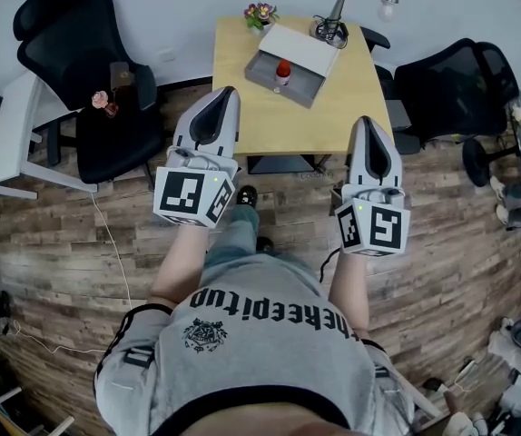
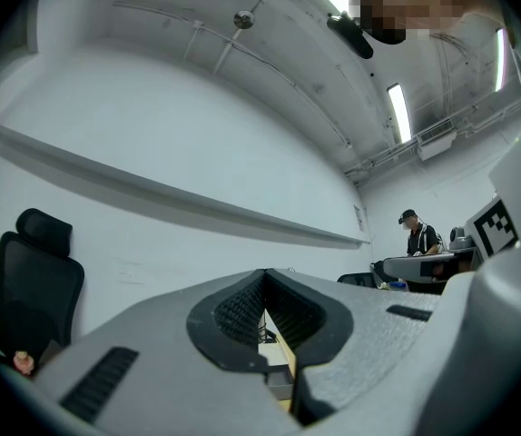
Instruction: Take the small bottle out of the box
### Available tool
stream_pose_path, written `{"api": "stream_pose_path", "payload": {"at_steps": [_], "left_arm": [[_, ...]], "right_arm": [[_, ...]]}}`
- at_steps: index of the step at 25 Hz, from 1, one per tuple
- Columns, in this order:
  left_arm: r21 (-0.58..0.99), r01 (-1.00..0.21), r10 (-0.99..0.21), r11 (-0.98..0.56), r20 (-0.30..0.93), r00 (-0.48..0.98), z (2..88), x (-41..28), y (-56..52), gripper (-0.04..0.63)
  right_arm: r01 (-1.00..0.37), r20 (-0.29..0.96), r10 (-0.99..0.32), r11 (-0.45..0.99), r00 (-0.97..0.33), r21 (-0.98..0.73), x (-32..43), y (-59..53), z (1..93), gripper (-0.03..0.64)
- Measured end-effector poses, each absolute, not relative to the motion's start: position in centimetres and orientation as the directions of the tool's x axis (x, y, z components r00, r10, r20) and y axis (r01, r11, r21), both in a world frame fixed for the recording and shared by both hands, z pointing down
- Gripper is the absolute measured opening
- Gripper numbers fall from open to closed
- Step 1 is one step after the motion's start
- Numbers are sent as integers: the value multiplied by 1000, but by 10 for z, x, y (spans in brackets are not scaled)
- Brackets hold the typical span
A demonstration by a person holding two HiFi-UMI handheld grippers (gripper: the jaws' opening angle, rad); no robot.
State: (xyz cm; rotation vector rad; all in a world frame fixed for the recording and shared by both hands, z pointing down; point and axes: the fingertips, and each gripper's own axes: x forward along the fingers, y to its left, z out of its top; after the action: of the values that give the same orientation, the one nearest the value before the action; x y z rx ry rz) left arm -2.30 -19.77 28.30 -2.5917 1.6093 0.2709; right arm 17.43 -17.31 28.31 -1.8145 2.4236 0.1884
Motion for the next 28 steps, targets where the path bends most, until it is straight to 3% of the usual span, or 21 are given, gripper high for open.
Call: {"api": "stream_pose_path", "payload": {"at_steps": [28], "left_arm": [[31, -825, -816, -565, -170, 552, 289, -15, -413, 3]], "right_arm": [[-984, -132, -975, 174, -178, 41, 167, -370, 288, 1]]}}
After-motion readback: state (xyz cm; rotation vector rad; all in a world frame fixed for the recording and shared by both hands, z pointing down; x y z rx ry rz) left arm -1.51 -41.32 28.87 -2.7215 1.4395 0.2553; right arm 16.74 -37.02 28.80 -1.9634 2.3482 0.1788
